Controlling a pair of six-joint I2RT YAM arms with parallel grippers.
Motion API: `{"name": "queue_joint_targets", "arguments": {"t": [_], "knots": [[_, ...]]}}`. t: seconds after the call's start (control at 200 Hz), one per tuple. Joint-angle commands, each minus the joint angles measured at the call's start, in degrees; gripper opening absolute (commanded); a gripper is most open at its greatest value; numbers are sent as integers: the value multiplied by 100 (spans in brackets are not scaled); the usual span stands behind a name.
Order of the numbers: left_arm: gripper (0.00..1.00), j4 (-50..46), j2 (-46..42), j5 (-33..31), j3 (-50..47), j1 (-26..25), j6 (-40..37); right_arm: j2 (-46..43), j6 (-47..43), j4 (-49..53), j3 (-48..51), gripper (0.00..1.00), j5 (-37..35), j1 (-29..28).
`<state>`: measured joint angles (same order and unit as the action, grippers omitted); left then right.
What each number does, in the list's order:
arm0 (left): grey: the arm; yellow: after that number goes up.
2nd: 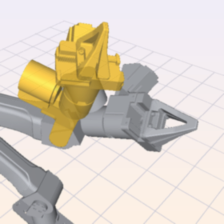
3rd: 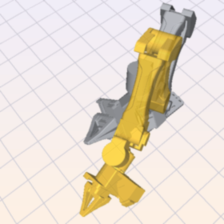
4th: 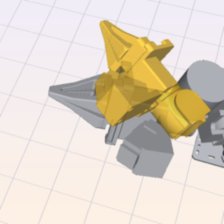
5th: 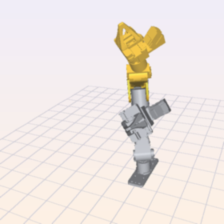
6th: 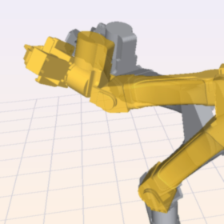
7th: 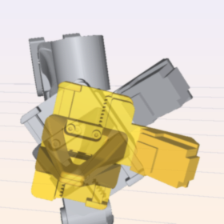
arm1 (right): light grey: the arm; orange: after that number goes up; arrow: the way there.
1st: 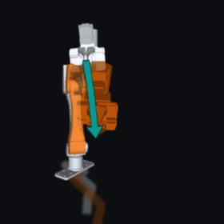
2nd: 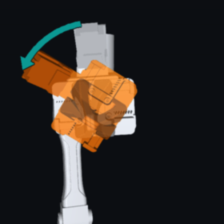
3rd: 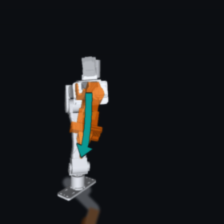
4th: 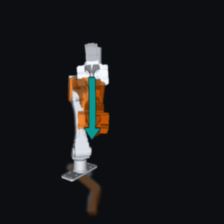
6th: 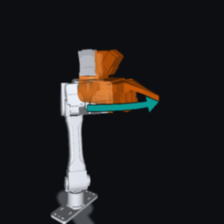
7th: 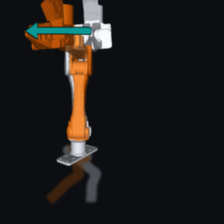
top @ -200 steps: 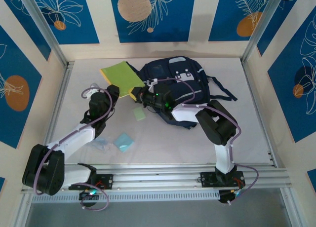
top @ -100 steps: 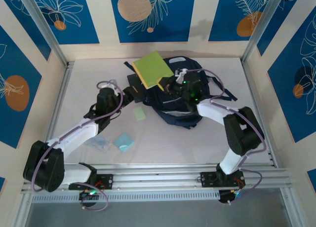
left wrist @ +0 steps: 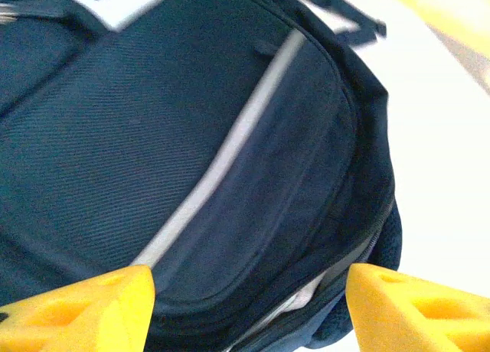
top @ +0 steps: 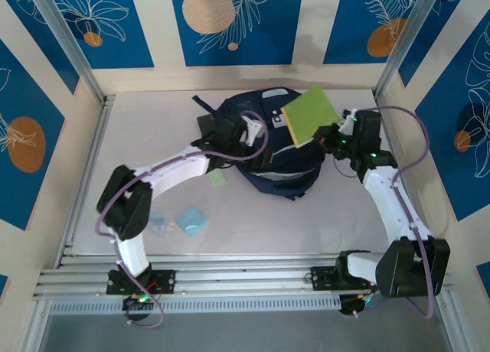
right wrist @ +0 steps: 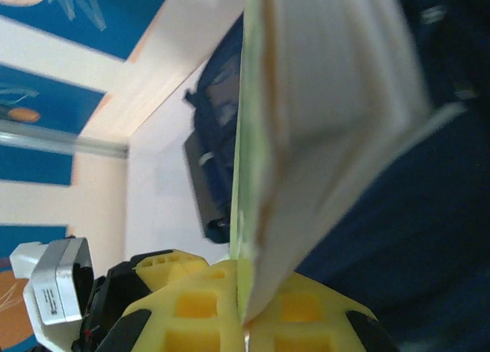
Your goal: Pack the student bag
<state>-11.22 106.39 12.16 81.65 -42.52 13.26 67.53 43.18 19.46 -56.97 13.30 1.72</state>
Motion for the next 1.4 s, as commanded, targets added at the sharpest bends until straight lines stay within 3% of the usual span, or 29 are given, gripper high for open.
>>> {"name": "queue_joint_targets", "arguments": {"t": [0.0, 0.215, 0.415, 0.5, 0.59, 0.71, 0.86, 1.03, 1.135, 1.395], "knots": [[68, -1222, 530, 26, 831, -343, -1268, -546, -623, 838, 172, 0, 130, 623], [69, -1803, 1347, 265, 1705, -504, -1730, -1174, -780, 1190, 438, 0, 516, 1572], [69, -1941, 1800, 384, 2095, -512, -2031, -1395, -741, 1275, 562, 0, 650, 1770], [65, -1995, 1922, 562, 2145, -514, -2101, -1426, -744, 1322, 555, 0, 657, 1821], [47, -2049, 1995, 707, 2145, -512, -2152, -1486, -775, 1396, 514, 0, 635, 1903], [0, -2069, 1963, 693, 2189, -507, -2147, -1620, -854, 1582, 403, 0, 470, 2023], [0, -1838, 1672, 362, 2332, -445, -1635, -1902, -890, 1849, 335, 0, -29, 2128], [0, -1286, 1262, 580, 2670, -183, -425, -2191, -784, 1961, 568, 0, -312, 2134], [0, -989, 1125, 559, 2862, -29, 51, -2301, -515, 1749, 882, 0, 106, 2134], [0, -327, 943, 534, 2883, 7, 388, -2340, 810, 350, 1749, 0, 1652, 1945]]}}
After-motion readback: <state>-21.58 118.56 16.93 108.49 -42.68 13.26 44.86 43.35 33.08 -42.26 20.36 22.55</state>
